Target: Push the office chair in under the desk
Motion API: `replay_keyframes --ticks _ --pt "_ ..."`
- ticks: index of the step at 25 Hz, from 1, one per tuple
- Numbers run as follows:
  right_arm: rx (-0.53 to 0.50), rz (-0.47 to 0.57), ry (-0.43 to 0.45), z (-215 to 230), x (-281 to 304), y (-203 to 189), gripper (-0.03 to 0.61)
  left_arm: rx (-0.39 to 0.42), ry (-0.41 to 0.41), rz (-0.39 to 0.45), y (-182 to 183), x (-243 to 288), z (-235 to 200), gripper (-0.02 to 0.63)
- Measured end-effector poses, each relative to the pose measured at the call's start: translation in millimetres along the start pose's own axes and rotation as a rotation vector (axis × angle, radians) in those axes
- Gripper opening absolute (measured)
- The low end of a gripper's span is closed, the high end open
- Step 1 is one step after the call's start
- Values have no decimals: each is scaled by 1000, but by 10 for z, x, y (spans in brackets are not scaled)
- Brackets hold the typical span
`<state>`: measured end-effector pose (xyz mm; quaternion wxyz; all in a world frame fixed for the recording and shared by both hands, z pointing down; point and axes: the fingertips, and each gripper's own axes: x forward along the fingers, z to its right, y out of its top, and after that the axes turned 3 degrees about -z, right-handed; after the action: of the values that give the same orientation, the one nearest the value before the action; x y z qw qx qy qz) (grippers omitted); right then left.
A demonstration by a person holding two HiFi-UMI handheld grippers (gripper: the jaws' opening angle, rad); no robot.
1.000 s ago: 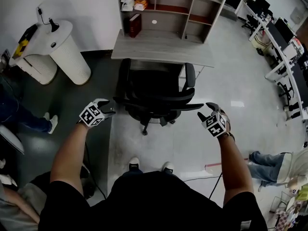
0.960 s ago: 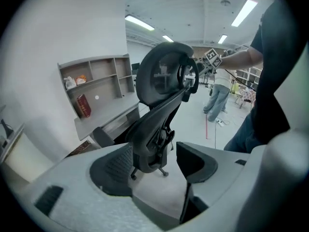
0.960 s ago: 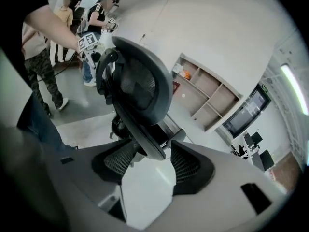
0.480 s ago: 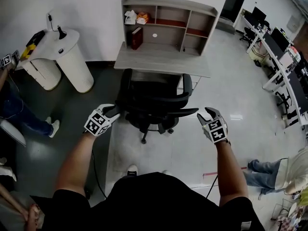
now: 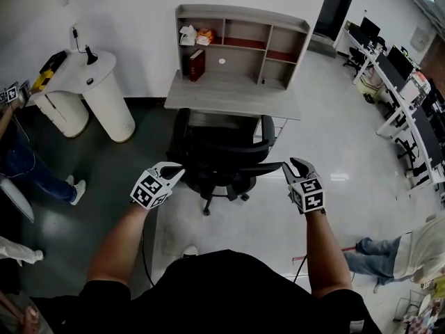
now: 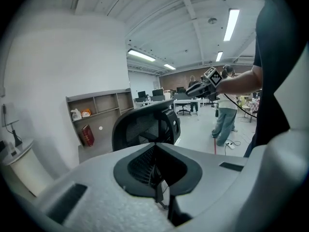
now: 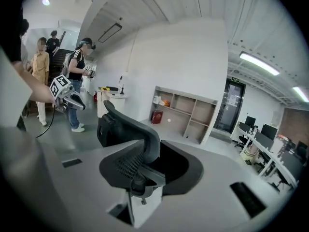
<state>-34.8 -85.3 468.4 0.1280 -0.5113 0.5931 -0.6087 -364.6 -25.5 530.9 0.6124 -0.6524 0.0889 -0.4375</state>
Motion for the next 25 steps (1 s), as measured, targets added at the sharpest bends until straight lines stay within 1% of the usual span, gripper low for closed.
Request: replay_keyframes --ticks 2,4,7,12,18,25 --pt "13 15 -8 8 -12 38 103 4 4 26 86 -19 38 15" --pt "14 29 -20 4 -18 80 93 13 18 69 196 -52 55 15" --pt "7 51 -33 -26 -6 144 87 -12 20 125 340 -77 43 15" --pt "11 93 -55 -73 -4 283 81 -18 13 163 497 -58 15 15" --pt "48 134 -105 64 -31 371 77 11 43 239 762 -100 -31 15" --pt "68 167 -133 111 -110 444 75 21 66 285 946 -197 -58 15"
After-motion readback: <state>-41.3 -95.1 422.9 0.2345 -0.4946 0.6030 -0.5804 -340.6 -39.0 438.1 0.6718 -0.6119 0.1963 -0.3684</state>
